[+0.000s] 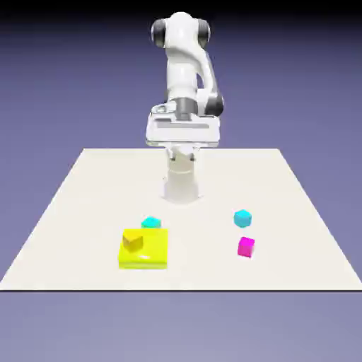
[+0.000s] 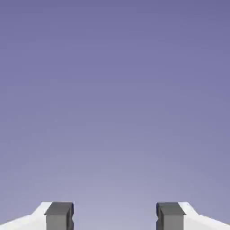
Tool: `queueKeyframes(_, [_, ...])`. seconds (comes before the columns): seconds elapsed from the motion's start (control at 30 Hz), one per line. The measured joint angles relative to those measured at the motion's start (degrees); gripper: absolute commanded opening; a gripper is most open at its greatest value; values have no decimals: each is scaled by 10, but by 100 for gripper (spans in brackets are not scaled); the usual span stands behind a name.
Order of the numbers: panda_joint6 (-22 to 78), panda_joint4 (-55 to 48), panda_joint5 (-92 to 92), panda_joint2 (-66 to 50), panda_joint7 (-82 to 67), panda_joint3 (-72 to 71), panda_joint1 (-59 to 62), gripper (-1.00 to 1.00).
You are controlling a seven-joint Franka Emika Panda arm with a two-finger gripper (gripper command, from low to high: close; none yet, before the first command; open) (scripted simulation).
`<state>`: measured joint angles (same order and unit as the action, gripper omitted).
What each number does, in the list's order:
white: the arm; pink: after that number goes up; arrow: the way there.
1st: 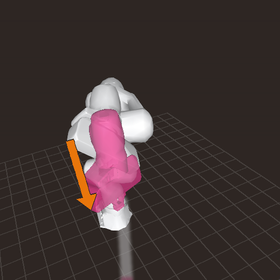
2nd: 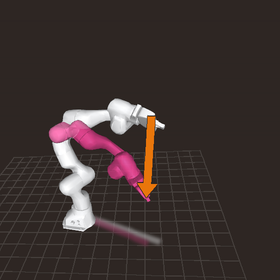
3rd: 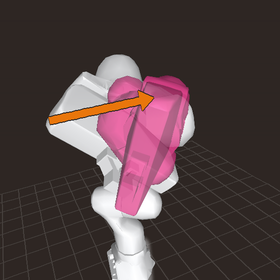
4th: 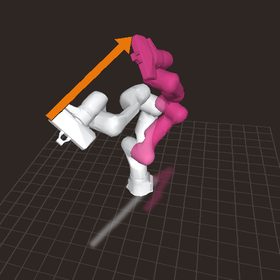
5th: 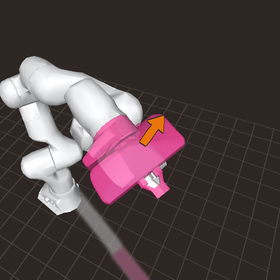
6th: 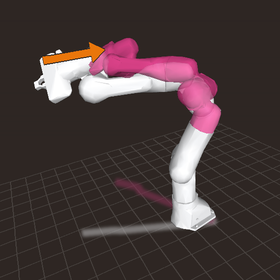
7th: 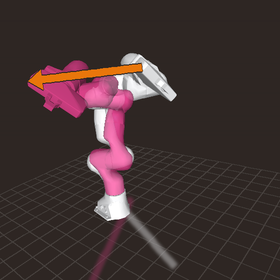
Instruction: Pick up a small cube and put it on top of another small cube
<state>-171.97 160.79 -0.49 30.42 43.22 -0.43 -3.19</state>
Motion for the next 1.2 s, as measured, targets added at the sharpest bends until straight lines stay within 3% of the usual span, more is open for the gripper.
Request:
queueKeyframes(0.6, [298,-31,-72,-326,111,-62,-373,0])
queueKeyframes(0.83, [169,-26,-77,-451,106,-64,-371,0])
queueKeyframes(0.87, [165,-26,-77,-454,106,-64,-371,-100])
queueKeyframes(1.2, [298,-31,-73,-326,110,-63,-365,-100])
